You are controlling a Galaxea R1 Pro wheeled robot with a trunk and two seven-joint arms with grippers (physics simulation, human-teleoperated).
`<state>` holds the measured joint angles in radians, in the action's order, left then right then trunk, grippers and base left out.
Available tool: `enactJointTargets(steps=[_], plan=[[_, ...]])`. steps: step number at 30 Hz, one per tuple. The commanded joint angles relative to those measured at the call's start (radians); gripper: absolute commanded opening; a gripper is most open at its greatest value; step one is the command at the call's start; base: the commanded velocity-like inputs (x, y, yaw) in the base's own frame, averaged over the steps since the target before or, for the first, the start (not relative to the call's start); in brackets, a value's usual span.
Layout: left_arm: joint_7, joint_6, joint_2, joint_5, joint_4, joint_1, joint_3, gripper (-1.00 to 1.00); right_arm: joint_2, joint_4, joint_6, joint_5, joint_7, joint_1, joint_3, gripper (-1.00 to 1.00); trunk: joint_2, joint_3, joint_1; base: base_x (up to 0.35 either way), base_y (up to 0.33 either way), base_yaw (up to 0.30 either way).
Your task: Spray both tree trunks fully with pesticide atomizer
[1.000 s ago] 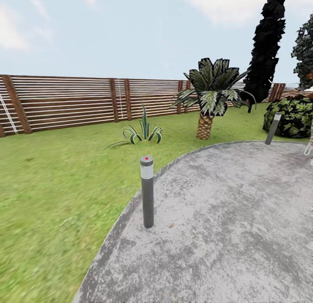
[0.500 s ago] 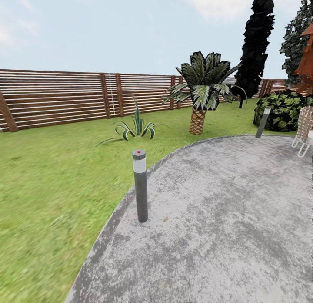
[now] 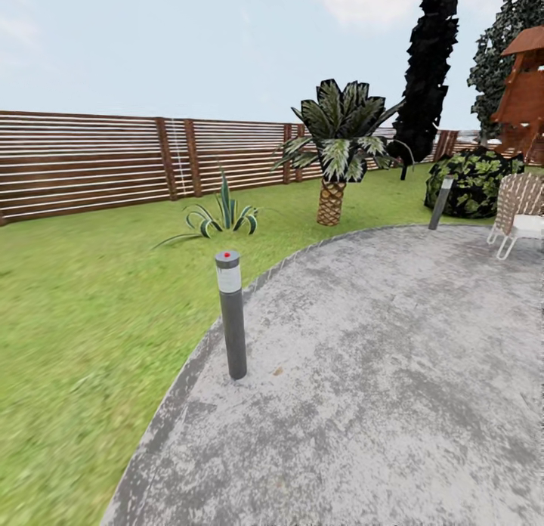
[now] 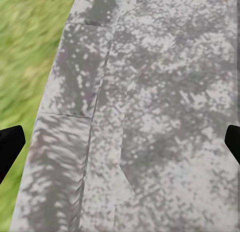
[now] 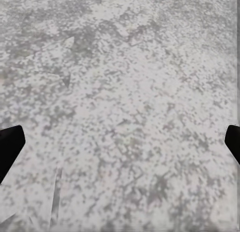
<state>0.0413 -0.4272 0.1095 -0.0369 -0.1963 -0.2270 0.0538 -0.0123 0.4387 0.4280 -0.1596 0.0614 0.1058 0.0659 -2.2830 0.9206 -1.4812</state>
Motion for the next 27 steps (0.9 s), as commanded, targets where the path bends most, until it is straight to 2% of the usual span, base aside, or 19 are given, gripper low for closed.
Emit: enactJointTargets(steps=[1, 27], plan=[[0.0, 0.0, 0.0, 0.0, 0.0, 0.0, 0.0, 1.0, 0.0, 0.0, 0.0, 0.0, 0.0, 0.0, 0.0, 1.0, 0.0, 0.002, 0.0, 0.0, 0.0, -0.127], [-0.001, 0.001, 0.001, 0.0, 0.0, 0.0, 0.0, 1.0, 0.0, -0.003, 0.0, 0.0, 0.0, 0.0, 0.0, 1.0, 0.0, 0.041, 0.0, 0.0, 0.0, -0.142]])
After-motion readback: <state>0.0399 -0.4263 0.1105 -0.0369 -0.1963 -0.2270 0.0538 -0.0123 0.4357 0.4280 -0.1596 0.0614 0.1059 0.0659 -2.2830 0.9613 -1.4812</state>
